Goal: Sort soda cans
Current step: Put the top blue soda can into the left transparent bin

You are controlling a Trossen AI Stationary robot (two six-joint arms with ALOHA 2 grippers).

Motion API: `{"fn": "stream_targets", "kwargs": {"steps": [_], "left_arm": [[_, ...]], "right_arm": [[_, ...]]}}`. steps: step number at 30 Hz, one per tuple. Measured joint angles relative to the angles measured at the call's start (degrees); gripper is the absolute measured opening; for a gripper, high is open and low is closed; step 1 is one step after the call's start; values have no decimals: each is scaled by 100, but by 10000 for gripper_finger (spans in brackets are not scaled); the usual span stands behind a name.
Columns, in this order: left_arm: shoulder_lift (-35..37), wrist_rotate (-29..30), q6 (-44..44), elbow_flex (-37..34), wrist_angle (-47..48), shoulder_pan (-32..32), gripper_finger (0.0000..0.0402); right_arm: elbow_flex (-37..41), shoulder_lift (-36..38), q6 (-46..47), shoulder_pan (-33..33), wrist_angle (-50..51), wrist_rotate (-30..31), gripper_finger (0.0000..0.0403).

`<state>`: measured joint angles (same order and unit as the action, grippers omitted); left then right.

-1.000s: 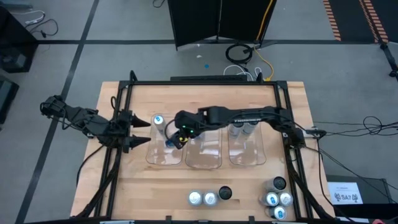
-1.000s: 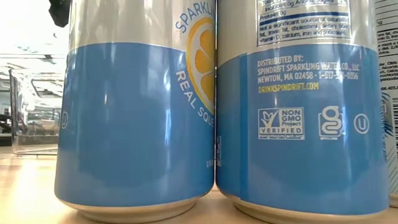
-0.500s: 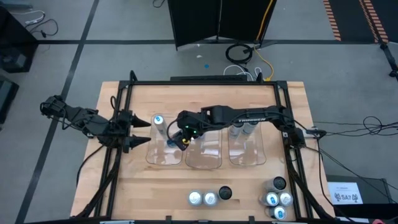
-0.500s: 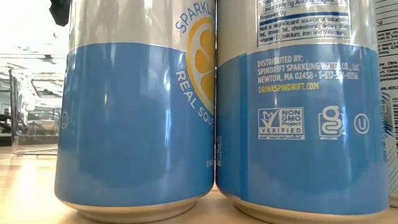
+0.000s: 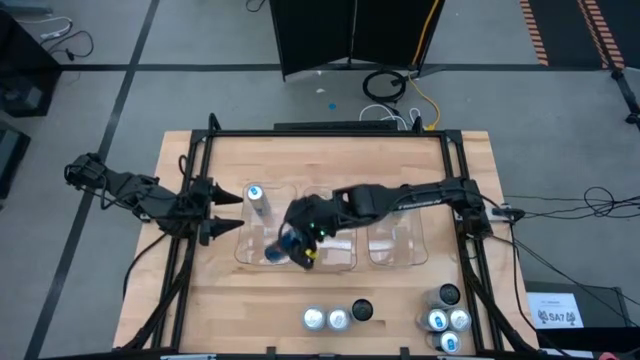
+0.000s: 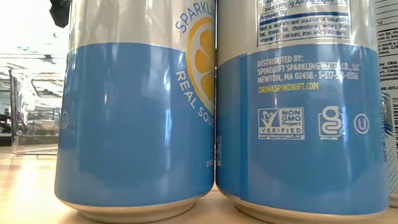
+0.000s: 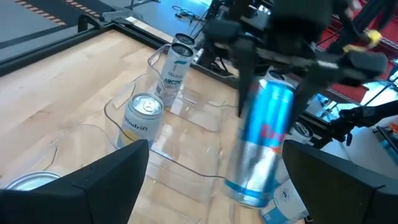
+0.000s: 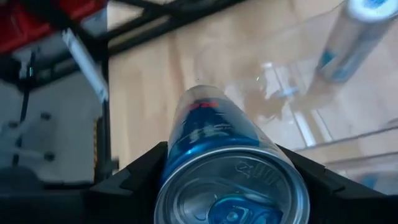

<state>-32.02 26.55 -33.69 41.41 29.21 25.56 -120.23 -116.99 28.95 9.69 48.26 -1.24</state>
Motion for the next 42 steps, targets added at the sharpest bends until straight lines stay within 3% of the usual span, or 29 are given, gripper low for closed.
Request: {"fn": "stream_targets", "kwargs": {"steps": [12,20,30,42], "left_arm": [[-379,44,-72,0,-28,2,380],[-1883,-63,-642,174,-569,296,380],[-3935,348,-450,1803,-573,1215,380],[-4744,220,-487,2170,-599,1276,380]], "right_arm": [[7,0,-118,794,333,4,232],[7,-22,-71,1127,1013,610,233],[9,-103,57,1167,1072,752,233],[9,-105,37,1222,844,722,233]]}}
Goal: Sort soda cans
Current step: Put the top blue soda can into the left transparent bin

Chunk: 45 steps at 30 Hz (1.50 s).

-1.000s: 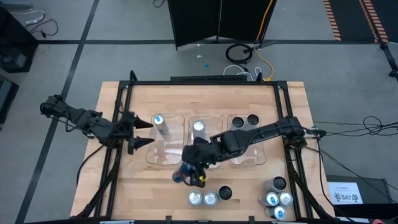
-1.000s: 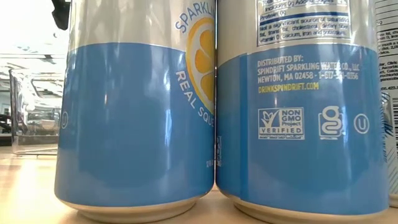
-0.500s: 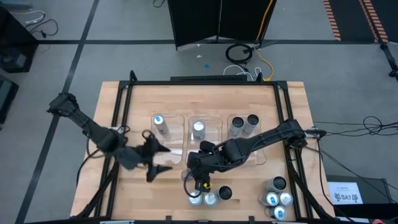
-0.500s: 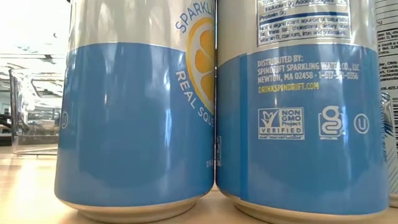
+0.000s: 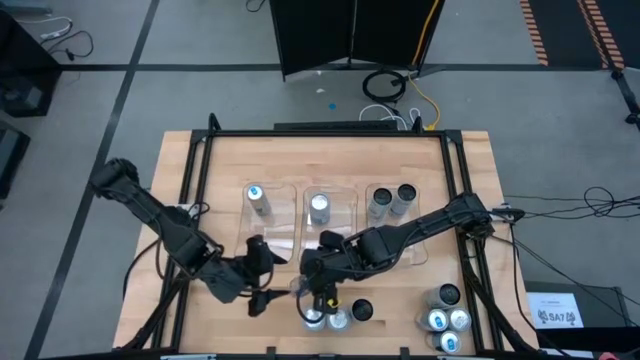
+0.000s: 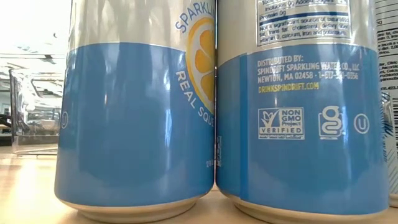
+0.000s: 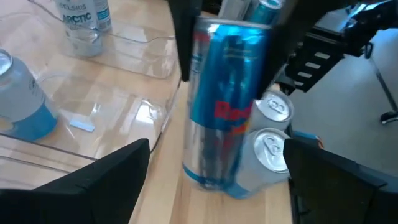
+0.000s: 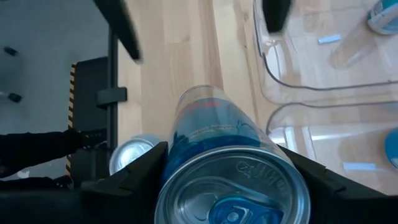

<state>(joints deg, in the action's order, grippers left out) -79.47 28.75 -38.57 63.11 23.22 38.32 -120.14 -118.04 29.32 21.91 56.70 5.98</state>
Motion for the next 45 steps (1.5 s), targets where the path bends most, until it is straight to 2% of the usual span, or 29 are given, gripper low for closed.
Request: {"fn": "stream_targets", "kwargs": {"steps": [10,19,22,29,33,45], "left_arm": [[-448,-6,-359,0,-480,-123,380],[-500,-169,-658,0,-653,-280,377],[-500,-187,-614,0,-656,-290,358],[-500,-203,-568,0,-641,-299,278],[-500,-214,-568,0,-643,-299,246],[-502,-214,-566,0,-711,-305,252]], "right_arm": [[0,0,-147,-15,-414,181,233],[0,2,-284,-28,-593,182,233],[0,2,-302,-50,-587,184,233],[0,2,-303,-72,-579,141,233],[0,2,-304,-74,-579,115,233],[0,7,-302,-70,-552,120,239]]}}
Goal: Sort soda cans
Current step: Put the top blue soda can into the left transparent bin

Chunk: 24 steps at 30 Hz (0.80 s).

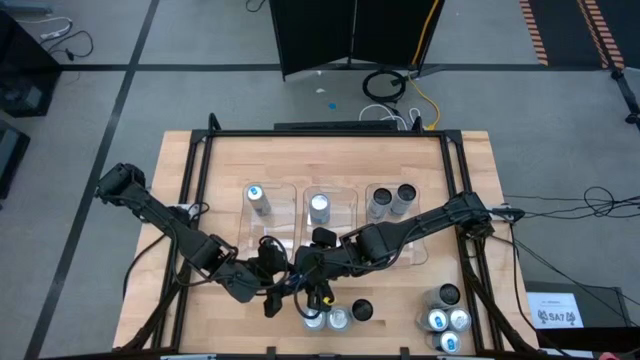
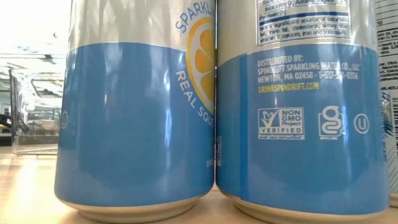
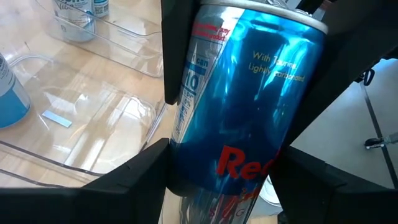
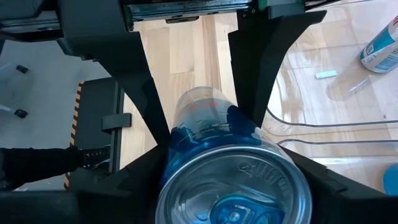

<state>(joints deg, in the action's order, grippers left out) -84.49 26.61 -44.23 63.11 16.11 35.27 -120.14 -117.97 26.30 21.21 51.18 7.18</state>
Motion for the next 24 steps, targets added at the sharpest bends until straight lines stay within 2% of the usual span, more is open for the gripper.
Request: {"fn": "stream_targets", "kwargs": {"steps": [9,24], "left_arm": [[2,4,-35,0,-19,-2,253],[0,39,0,0,-16,-7,253]], "right_arm": [[0,0,-4,0,0,46,267],[0,22,57,-73,-9,-8,272]]}}
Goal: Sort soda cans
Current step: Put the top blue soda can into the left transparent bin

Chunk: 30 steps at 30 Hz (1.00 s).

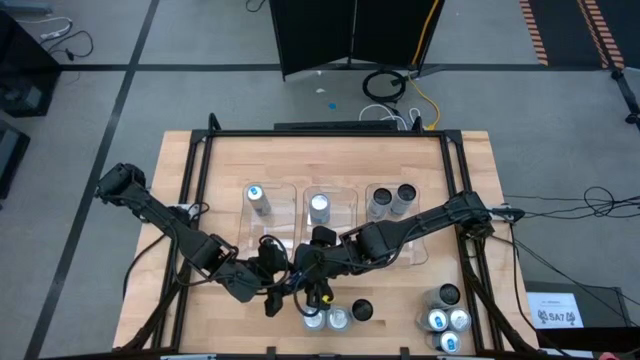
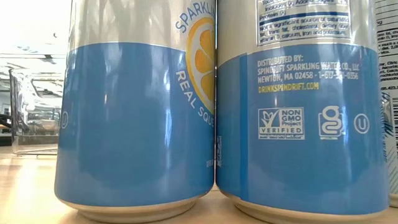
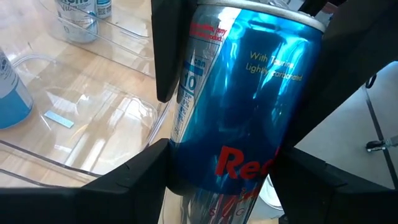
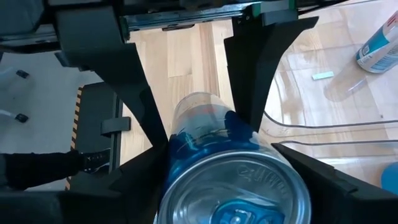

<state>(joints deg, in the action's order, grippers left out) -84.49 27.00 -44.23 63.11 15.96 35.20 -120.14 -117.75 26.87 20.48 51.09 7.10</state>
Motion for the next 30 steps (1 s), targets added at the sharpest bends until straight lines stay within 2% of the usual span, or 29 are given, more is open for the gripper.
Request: {"fn": "stream_targets", "kwargs": {"steps": [4,13,17,19,23,26,30], "left_arm": [[2,0,2,0,1,-4,253],[72,211,21,0,138,-46,253],[297,562,63,0,401,-63,253],[454,922,54,0,651,-51,253],[788,2378,-252,-86,1154,-62,253],[941,3389,-941,-300,1624,-2,253],[992,4150,-1872,-778,1641,40,253]], "right_arm": [[0,53,77,-29,9,-126,283],[0,304,92,-33,157,-247,338],[0,492,99,-45,364,-272,349],[0,568,195,-40,481,-277,350],[0,640,456,26,563,-511,350],[0,651,503,47,560,-411,350],[0,617,435,165,589,-429,350]]}}
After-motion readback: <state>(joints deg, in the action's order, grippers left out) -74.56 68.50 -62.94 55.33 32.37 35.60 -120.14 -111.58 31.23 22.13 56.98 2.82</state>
